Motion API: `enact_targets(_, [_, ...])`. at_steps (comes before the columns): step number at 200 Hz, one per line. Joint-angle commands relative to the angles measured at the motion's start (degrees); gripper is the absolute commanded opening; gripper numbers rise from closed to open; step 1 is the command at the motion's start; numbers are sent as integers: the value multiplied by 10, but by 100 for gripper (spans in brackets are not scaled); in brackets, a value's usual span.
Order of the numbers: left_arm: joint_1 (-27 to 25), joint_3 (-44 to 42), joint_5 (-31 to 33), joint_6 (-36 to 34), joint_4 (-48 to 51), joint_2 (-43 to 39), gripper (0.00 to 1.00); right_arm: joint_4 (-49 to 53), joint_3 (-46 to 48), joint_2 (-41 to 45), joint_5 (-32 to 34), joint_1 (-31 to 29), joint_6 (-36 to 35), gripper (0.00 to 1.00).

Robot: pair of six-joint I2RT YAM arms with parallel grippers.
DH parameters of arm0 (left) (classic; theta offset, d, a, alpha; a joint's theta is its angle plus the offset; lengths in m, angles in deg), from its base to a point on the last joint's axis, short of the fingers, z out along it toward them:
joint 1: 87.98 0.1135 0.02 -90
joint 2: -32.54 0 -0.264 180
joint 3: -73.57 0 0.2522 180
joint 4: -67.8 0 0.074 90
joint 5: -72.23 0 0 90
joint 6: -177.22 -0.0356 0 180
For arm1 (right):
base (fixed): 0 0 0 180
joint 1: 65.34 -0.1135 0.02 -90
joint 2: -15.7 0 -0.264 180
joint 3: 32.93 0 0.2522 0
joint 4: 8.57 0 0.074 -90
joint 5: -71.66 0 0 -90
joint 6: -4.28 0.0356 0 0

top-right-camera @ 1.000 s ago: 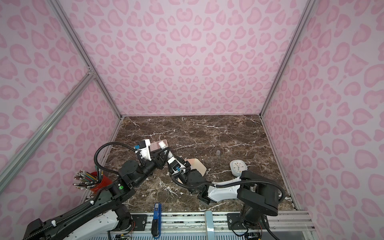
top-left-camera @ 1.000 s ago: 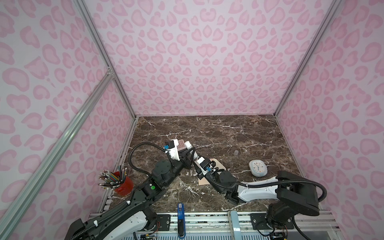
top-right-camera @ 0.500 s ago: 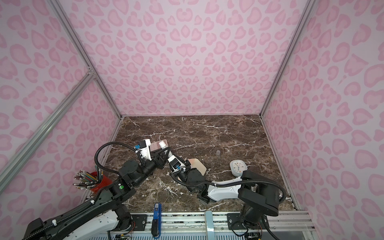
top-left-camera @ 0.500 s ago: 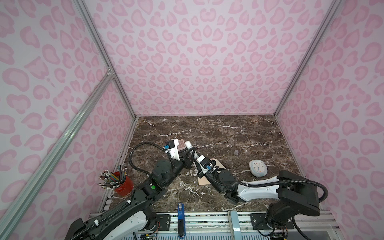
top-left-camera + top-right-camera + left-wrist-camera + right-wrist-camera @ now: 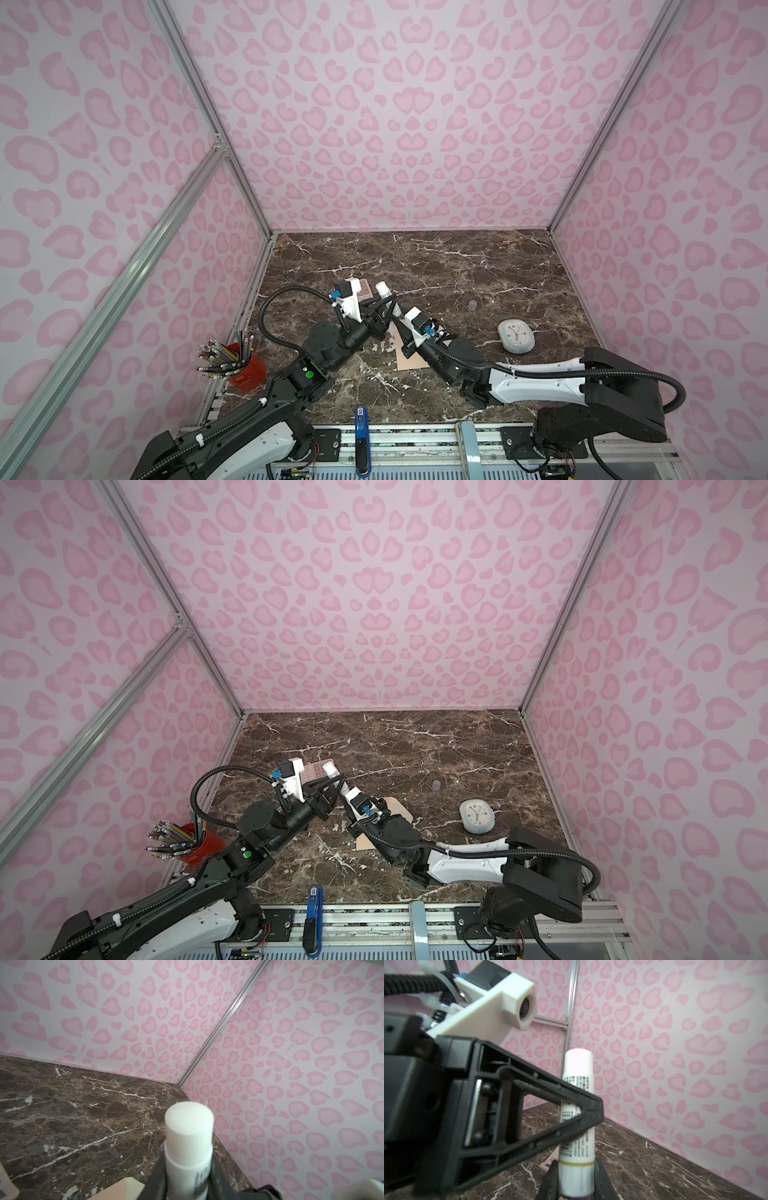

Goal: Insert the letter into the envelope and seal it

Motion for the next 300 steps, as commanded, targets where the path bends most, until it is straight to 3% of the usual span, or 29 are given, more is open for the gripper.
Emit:
enact_targets(1, [-1,-15,-115,5,-29,-7,4,-15,19,38,-119,16,88,13])
enact_targets(31, [-2,-25,-195,16,-59,-12,4,17,55,111,-213,42,156,11])
enact_targets(93, [-1,-28,-325,50,-113,8,4,146,78,244,-320,72,198,11])
enact_targets(130, [-2,-26,-341,48,-102,-3,4,202,75,271,-355,93,210,12])
enact_targets(191, [-2,-16,-339,42,-85,-10,4,224,68,263,-352,94,204,11])
enact_targets(201, [-1,-15,-337,42,-84,-9,4,229,65,260,-348,93,203,15])
enact_targets(223, [-2,-9,-307,38,-68,-13,4,253,58,255,-312,80,178,37])
enact_targets(241, [-1,-1,-239,25,-18,-27,4,281,52,249,-254,61,134,46])
enact_targets(277, [-1,21,-63,-10,104,-68,4,281,55,214,-152,47,72,52])
enact_targets(300, [-1,36,-1,-26,152,-78,4,247,56,186,-102,36,55,53])
